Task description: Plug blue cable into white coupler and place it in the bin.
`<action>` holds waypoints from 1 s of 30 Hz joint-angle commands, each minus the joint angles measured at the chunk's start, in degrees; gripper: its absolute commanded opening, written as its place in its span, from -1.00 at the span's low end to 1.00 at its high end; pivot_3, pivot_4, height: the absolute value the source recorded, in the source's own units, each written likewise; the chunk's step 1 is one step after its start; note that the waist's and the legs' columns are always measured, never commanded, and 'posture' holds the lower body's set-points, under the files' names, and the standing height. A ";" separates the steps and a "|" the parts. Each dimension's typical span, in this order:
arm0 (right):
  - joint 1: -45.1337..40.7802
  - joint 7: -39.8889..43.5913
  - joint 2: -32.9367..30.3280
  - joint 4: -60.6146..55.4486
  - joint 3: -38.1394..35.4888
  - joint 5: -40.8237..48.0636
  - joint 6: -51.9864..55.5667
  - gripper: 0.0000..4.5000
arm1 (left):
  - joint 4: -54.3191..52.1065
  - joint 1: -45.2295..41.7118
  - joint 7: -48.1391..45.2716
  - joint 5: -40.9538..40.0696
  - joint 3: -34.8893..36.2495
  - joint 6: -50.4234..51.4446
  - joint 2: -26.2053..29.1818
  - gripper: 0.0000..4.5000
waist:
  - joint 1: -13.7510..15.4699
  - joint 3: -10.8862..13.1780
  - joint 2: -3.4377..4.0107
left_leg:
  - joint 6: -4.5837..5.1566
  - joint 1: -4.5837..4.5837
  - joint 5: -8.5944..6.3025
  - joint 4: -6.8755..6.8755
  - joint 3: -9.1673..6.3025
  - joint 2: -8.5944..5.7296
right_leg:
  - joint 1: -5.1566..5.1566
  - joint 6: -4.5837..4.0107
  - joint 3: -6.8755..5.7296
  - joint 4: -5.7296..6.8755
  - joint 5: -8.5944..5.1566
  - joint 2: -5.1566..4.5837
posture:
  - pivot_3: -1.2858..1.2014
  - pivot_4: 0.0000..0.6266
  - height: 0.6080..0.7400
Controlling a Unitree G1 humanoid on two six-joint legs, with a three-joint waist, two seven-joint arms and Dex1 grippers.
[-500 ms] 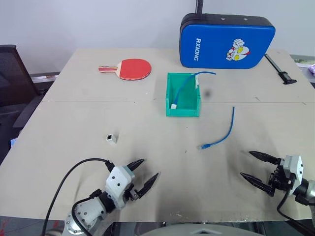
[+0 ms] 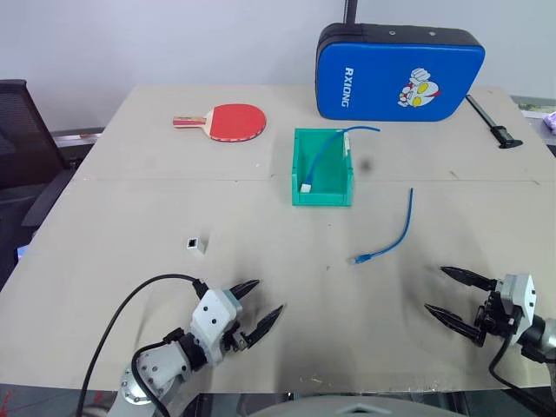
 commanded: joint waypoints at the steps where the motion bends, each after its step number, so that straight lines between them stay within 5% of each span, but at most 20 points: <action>1: 0.28 -0.06 0.10 -1.42 -1.41 0.77 -0.52 0.98 | -2.04 0.14 -1.30 -0.49 0.15 -1.06 1.25 0.59 | 0.06 0.00 -0.01 | 0.00 0.00 0.00 0.00 0.00 0.00 | 0.00 0.00 0.00 0.00 0.00 0.00 | 0.03 -0.52 0.82; 10: 1.73 -0.87 0.65 -3.66 -1.19 0.86 -0.18 0.98 | -6.13 -13.76 -1.80 -0.39 -7.41 11.04 2.42 0.59 | 0.51 -0.03 0.01 | 0.00 -0.02 0.01 0.15 -0.04 -0.02 | 0.03 0.02 0.06 0.09 0.04 0.04 | 0.03 -0.52 0.82; 21: 3.79 -3.93 1.30 -6.41 -2.31 0.43 -0.74 0.98 | 4.34 -40.77 -6.27 0.17 -18.94 28.08 0.14 0.59 | 0.85 -0.04 -0.01 | -0.01 0.00 0.01 0.42 -0.03 -0.05 | 0.03 0.02 0.18 0.36 0.05 0.19 | 0.03 -0.52 0.82; 30: 5.86 -6.39 2.58 -8.61 -2.47 -0.06 -1.21 0.98 | 14.73 -54.96 -9.33 7.63 -28.85 28.80 -2.30 0.59 | 0.89 -0.01 -0.06 | -0.01 0.02 0.01 0.43 0.10 -0.06 | 0.00 0.02 0.51 0.36 0.04 0.32 | 0.03 -0.52 0.82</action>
